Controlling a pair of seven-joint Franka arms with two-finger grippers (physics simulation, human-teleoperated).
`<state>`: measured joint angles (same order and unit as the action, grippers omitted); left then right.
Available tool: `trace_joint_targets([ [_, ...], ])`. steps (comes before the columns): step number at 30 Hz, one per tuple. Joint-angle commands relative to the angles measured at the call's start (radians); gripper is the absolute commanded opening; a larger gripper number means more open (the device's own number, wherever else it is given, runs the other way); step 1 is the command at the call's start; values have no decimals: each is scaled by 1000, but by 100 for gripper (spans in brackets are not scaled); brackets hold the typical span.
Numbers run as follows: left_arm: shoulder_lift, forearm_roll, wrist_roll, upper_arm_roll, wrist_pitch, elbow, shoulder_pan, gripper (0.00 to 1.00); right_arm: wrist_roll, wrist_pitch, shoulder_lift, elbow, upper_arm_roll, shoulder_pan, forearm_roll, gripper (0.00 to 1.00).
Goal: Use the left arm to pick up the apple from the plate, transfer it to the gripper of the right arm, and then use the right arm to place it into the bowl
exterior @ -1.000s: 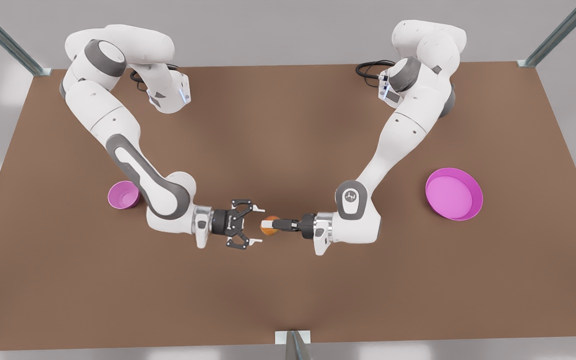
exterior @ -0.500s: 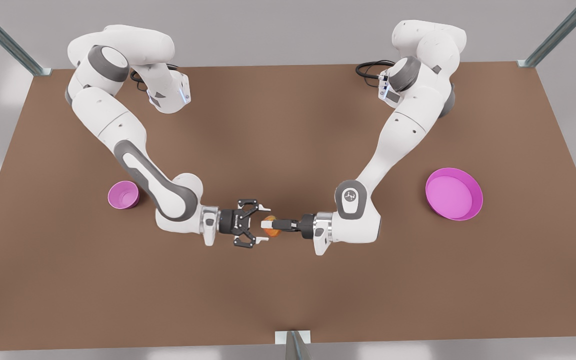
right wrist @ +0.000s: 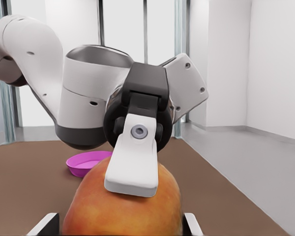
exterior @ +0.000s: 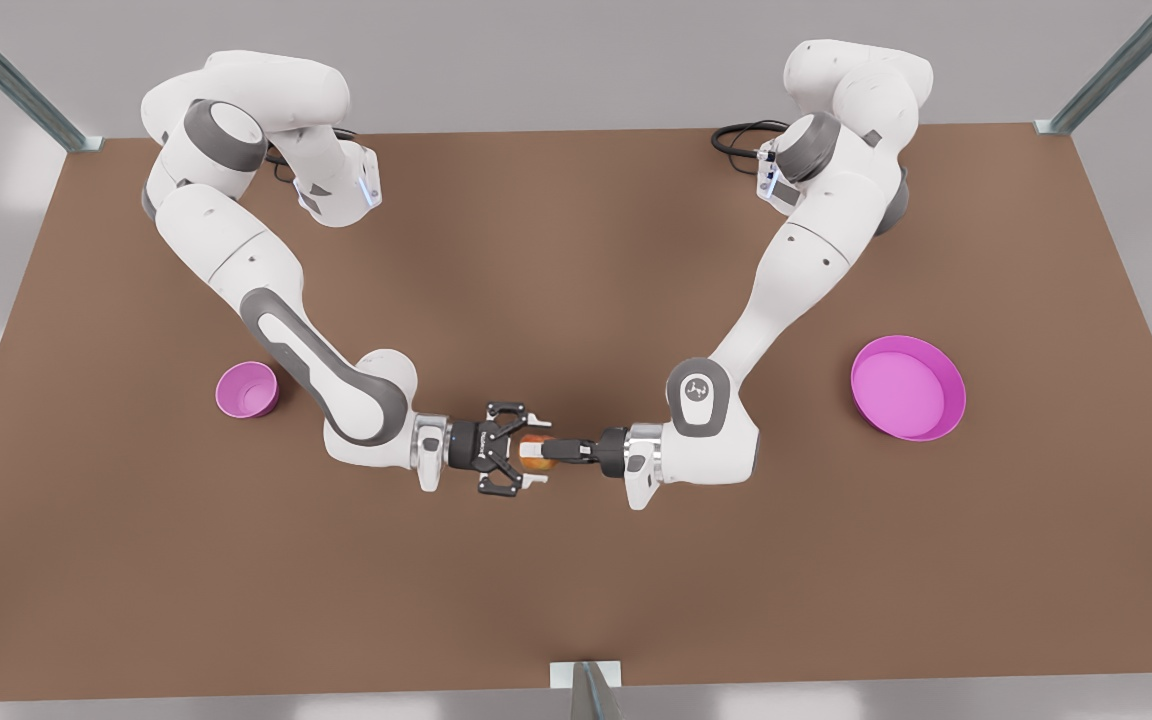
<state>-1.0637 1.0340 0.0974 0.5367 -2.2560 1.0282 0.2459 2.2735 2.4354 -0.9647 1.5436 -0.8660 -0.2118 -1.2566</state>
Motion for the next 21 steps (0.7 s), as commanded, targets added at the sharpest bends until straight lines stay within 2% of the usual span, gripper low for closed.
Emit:
trace_joint_targets([
  [1, 2, 9, 28, 0, 1, 0, 0, 66, 40, 4, 1, 0, -1, 0, 0, 83],
  [2, 1, 9, 28, 0, 0, 0, 1, 66, 40, 4, 1, 0, -1, 0, 0, 77],
  [3, 1, 9, 28, 0, -4, 0, 1, 66, 40, 4, 1, 0, -2, 0, 0, 64],
  [4, 1, 9, 28, 0, -1, 0, 4, 66, 40, 4, 1, 0, -2, 0, 0, 58],
  [8, 1, 9, 30, 0, -4, 0, 6, 67, 38, 4, 1, 0, -5, 0, -6, 57],
  [9, 1, 9, 33, 0, -4, 0, 6, 75, 38, 4, 1, 0, -5, -1, -6, 57],
  [10, 1, 9, 35, 0, 0, 0, 6, 95, 38, 4, 1, 0, -5, -1, -6, 57],
  [11, 2, 9, 32, 0, 0, 0, 6, 100, 38, 4, 1, 0, -5, -1, -6, 57],
  [16, 11, 6, 18, 0, 6, 1, -2, 100, 35, 1, 1, 0, -5, -6, -3, 58],
  [17, 24, -3, -13, 5, 27, 3, -56, 100, 32, -4, 3, -2, -5, -8, -3, 58],
  [20, 28, -29, -25, 2, 303, 4, -232, 100, 27, -19, 7, 0, -5, -32, 14, 58],
  [21, 30, -95, -25, -1, 377, 3, -293, 100, 26, -27, 14, 0, -5, -57, 19, 59],
])
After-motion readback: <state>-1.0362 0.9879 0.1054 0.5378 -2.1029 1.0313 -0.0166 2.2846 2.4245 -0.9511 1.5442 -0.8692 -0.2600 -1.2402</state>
